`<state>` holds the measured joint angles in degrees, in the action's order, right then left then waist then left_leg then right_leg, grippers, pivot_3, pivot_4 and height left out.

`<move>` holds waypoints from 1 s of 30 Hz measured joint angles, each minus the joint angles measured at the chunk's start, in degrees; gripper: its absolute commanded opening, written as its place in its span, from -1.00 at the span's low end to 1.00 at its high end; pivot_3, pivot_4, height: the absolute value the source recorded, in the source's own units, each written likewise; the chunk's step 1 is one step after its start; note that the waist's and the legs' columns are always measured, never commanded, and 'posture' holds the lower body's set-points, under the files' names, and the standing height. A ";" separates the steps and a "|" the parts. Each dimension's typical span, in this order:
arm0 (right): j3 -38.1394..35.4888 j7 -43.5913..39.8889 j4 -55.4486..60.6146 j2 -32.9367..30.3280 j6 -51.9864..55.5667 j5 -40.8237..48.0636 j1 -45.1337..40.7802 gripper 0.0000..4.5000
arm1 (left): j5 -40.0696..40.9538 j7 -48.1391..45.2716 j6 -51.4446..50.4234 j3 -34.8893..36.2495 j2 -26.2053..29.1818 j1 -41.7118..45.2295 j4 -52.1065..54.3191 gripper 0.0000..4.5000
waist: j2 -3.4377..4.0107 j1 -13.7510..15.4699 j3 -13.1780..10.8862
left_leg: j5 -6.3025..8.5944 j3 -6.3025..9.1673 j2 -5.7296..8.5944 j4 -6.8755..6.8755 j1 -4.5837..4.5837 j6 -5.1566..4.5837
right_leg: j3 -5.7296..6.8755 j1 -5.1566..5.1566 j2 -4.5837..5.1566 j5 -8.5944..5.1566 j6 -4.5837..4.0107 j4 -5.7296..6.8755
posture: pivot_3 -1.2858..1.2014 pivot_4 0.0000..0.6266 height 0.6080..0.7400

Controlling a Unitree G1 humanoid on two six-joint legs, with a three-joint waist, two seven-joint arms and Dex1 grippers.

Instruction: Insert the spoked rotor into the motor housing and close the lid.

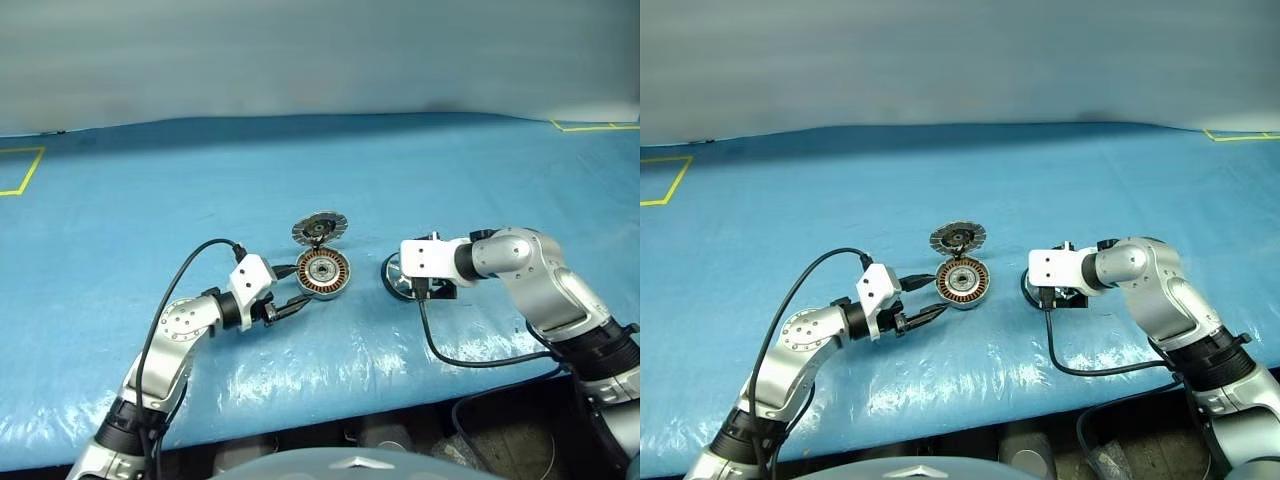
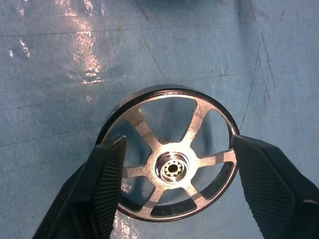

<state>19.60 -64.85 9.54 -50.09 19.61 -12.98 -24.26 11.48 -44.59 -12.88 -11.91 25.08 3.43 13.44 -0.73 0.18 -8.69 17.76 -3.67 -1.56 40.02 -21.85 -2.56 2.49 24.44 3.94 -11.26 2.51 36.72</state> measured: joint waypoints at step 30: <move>-5.43 2.65 -1.39 1.31 14.39 9.79 3.11 0.45 | -0.31 -0.42 -0.37 -0.50 -0.23 0.15 -0.01 0.30 | 0.00 0.06 0.00 | 0.07 0.01 0.00 0.00 0.00 -0.11 | -0.01 0.00 0.01 0.01 0.01 0.00 | 0.03 -0.52 1.00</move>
<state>14.17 -62.20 8.15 -48.77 34.00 -3.19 -21.15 11.17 -45.01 -13.24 -12.41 24.85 3.58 13.43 -0.73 0.23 -8.69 17.83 -3.66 -1.56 40.02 -21.86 -2.68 2.49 24.44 3.95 -11.26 2.52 36.73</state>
